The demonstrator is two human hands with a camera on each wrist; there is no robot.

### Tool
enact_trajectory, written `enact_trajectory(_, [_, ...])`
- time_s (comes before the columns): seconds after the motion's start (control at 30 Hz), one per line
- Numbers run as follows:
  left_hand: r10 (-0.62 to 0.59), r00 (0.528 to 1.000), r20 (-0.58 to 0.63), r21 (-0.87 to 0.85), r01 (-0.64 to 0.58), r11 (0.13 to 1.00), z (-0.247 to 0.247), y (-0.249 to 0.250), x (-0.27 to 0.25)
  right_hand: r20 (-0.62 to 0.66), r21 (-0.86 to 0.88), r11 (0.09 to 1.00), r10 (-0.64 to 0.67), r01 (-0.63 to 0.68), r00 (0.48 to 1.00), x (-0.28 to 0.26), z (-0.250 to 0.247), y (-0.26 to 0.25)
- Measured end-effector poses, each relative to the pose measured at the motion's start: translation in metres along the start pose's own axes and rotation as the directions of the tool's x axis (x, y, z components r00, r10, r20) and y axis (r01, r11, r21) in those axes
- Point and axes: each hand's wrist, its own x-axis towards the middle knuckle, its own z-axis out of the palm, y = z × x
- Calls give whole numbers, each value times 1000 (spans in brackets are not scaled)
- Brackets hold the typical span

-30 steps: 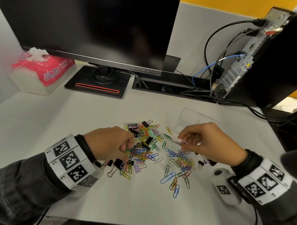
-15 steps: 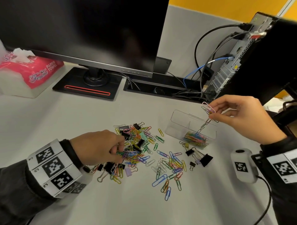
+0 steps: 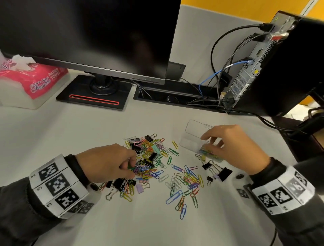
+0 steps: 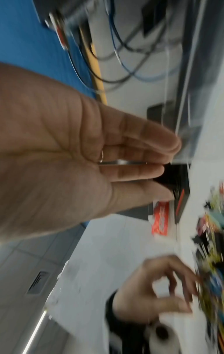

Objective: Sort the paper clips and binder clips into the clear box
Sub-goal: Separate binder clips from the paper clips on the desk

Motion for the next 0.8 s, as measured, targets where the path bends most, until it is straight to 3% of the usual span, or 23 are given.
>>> enact_trajectory(0.07, [1, 1000, 3, 3, -1, 1000, 0, 0, 0, 138, 41, 998, -42, 37, 990, -2, 9, -22])
enact_trajectory(0.13, [9, 1000, 8, 7, -9, 1000, 0, 1, -1, 354, 59, 998, -46, 27, 934, -2, 26, -36])
enact_trajectory(0.2, [16, 1000, 5, 6, -16, 1000, 0, 1, -1, 482, 43, 999, -39, 20, 875, -1, 43, -42])
enact_trajectory(0.4, [21, 1000, -5, 12, -21, 1000, -2, 0, -2, 477, 26, 994, -109, 110, 872, 5, 61, -47])
enact_trajectory(0.6, [21, 1000, 10, 20, -21, 1000, -2, 0, -3, 515, 120, 978, -206, 168, 832, -8, 46, -42])
enact_trajectory(0.7, [21, 1000, 19, -1, -21, 1000, -2, 0, -2, 462, 108, 985, -170, 136, 870, -16, 37, -33])
enact_trajectory(0.8, [24, 1000, 21, -4, -23, 1000, 0, 0, -2, 541, 41, 995, -101, 94, 835, -29, 40, -32])
